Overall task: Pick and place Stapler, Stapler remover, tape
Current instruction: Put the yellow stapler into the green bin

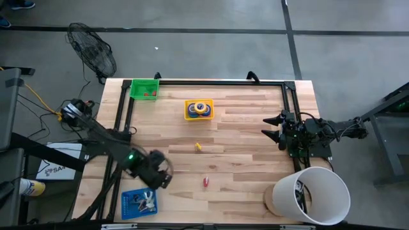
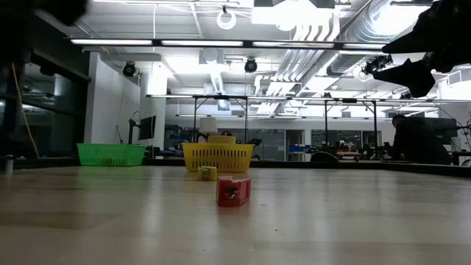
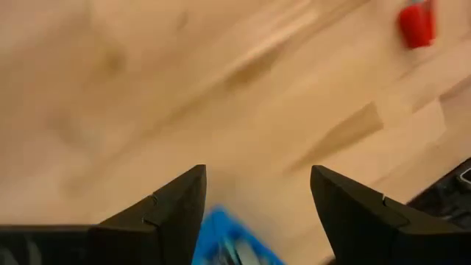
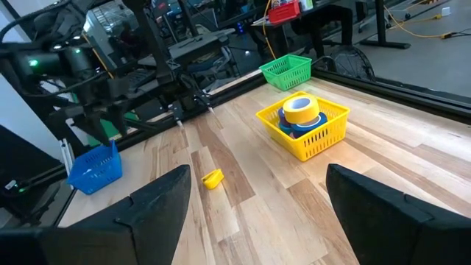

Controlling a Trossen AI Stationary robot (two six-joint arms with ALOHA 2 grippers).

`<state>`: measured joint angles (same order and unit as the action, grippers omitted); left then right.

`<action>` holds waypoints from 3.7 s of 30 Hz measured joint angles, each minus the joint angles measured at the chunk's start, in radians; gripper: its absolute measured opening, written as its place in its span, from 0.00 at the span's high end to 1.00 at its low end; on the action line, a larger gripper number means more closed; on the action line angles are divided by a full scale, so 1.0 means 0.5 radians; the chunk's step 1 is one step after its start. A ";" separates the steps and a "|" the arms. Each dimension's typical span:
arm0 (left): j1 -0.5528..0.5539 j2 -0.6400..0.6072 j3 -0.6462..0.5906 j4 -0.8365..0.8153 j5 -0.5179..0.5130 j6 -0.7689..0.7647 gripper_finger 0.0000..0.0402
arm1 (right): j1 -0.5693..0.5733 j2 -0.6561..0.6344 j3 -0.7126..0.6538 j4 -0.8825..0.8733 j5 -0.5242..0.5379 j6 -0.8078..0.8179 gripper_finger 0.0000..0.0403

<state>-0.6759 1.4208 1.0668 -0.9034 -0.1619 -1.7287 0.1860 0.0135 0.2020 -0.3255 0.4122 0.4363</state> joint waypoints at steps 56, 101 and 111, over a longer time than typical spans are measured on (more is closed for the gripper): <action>1.377 0.662 0.116 1.266 0.426 3.298 0.41 | 0.000 0.066 0.002 -0.001 0.000 0.000 0.24; 1.377 0.848 0.117 1.080 0.465 4.996 0.41 | 0.000 0.066 0.001 0.000 0.000 0.001 0.24; 1.377 0.826 0.132 1.045 0.413 4.920 0.41 | 0.000 0.066 0.001 0.000 0.000 0.000 0.24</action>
<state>0.0124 1.8338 1.1328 -0.3808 0.0444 0.7315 0.1860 0.0463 0.2024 -0.3256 0.4122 0.4365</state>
